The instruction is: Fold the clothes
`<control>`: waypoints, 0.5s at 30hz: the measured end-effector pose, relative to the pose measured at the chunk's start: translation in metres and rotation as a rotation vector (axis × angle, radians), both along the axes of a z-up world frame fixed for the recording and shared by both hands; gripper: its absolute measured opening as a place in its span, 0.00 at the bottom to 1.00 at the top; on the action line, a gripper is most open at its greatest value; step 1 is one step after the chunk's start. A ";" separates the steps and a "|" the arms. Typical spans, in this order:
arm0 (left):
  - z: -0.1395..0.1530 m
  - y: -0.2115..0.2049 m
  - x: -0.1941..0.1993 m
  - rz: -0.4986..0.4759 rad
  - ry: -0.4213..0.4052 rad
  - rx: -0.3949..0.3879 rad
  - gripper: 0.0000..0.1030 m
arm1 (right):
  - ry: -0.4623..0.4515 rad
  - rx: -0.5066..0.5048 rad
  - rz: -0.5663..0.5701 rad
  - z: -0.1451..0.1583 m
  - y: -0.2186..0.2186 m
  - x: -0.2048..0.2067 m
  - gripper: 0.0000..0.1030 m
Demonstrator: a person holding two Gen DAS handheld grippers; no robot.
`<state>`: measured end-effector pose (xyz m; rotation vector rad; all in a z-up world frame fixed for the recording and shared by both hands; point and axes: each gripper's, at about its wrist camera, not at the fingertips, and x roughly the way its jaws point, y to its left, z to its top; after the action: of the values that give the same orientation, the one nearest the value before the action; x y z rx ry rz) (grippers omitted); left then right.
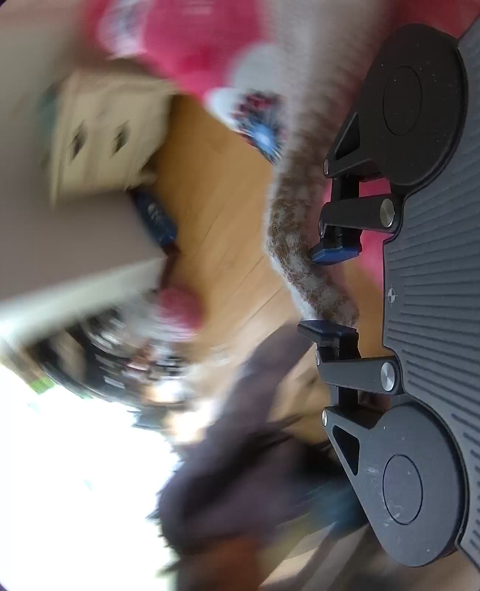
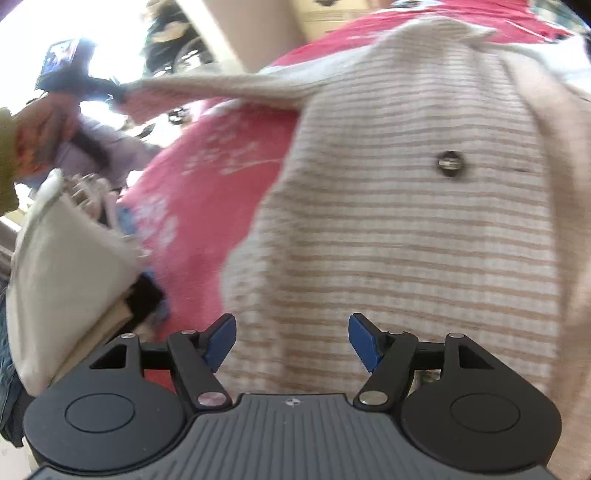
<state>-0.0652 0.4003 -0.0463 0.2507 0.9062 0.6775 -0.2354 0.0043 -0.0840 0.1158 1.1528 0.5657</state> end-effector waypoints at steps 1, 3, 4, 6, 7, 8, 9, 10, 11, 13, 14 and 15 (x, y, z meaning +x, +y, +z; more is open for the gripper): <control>-0.010 -0.010 0.000 -0.070 0.096 0.122 0.35 | 0.005 0.003 -0.012 0.001 -0.004 0.001 0.68; -0.030 -0.031 0.001 -0.207 0.285 0.362 0.35 | 0.011 0.005 -0.033 0.002 -0.012 0.002 0.68; -0.039 -0.037 -0.003 -0.254 0.360 0.446 0.35 | 0.011 -0.002 -0.039 0.003 -0.013 0.002 0.69; -0.056 -0.043 -0.015 -0.333 0.491 0.608 0.35 | 0.011 -0.032 -0.045 0.003 -0.015 0.002 0.69; -0.059 -0.044 -0.019 -0.342 0.529 0.659 0.35 | 0.008 -0.044 -0.044 0.004 -0.016 0.001 0.69; -0.055 -0.042 -0.021 -0.312 0.535 0.679 0.35 | 0.004 -0.057 -0.044 0.005 -0.017 0.000 0.69; -0.050 -0.040 -0.022 -0.280 0.535 0.691 0.35 | -0.005 -0.060 -0.045 0.006 -0.019 -0.001 0.69; -0.035 -0.039 -0.019 -0.222 0.493 0.646 0.35 | -0.017 -0.058 -0.049 0.008 -0.021 -0.003 0.69; -0.015 -0.038 -0.015 -0.153 0.427 0.567 0.35 | -0.029 -0.053 -0.056 0.009 -0.025 -0.004 0.69; 0.029 -0.047 -0.013 -0.064 0.255 0.357 0.36 | -0.043 -0.045 -0.089 0.011 -0.039 -0.003 0.69; 0.049 -0.057 -0.014 -0.067 0.165 0.229 0.37 | -0.049 -0.043 -0.112 0.010 -0.047 -0.001 0.69; 0.060 -0.068 -0.016 -0.085 0.106 0.104 0.38 | -0.055 -0.042 -0.134 0.010 -0.056 0.001 0.69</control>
<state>-0.0813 0.3322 0.0132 0.4184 0.9568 0.6376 -0.2344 -0.0516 -0.0740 0.1395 1.0943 0.4228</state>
